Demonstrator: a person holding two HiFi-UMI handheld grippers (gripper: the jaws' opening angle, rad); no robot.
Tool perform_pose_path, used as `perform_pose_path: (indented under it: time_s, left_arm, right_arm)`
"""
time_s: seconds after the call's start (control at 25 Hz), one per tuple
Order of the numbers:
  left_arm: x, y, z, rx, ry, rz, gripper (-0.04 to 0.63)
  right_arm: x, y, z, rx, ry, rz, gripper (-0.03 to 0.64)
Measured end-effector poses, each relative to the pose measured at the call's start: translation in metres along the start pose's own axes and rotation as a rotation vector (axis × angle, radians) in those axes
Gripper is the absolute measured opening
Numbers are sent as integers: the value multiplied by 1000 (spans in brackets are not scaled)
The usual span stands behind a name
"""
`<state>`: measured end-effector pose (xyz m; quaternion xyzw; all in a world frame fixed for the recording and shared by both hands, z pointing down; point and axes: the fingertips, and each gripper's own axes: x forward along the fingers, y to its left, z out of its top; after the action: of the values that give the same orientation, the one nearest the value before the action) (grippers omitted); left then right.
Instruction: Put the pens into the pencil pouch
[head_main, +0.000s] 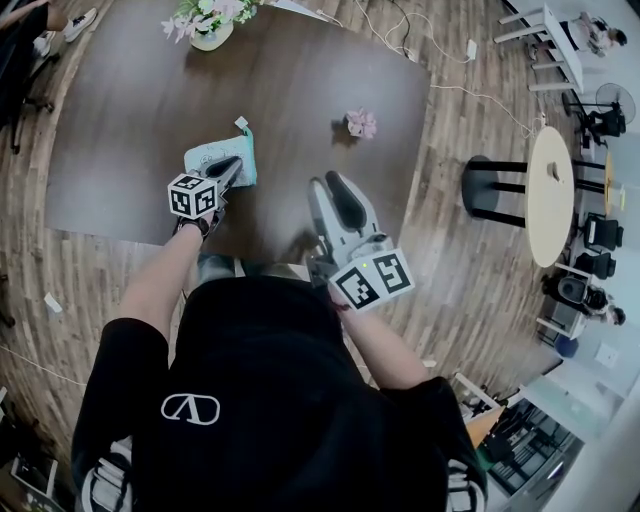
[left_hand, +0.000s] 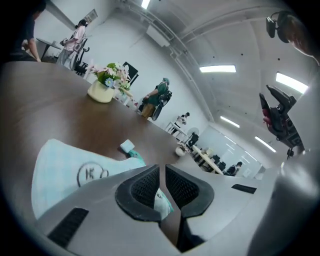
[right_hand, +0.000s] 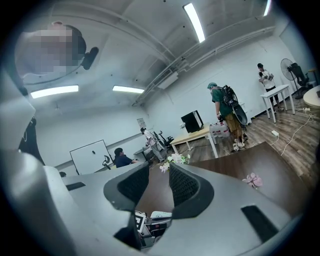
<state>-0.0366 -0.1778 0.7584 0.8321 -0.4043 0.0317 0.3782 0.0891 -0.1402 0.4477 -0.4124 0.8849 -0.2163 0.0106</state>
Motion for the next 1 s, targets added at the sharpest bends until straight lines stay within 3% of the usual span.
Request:
perform_pose_path:
  time_s: [0.2, 0.4, 0.68, 0.84, 1.0]
  left_arm:
    - [1, 0, 0, 3, 6, -1, 35]
    - [-21, -32, 38, 45, -96, -57, 35]
    - [-99, -118, 135, 360, -259, -119, 35]
    - [-153, -157, 184, 510, -360, -78, 35]
    - [-202, -191, 219, 634, -478, 14, 34]
  right_arm:
    - [-2, -3, -1, -2, -2, -7, 124]
    - [-5, -2, 5, -94, -18, -7, 126]
    - [7, 24, 24, -290, -60, 57, 124]
    - [17, 44, 29, -358, -88, 112, 124]
    - [22, 66, 33, -404, -112, 166, 118]
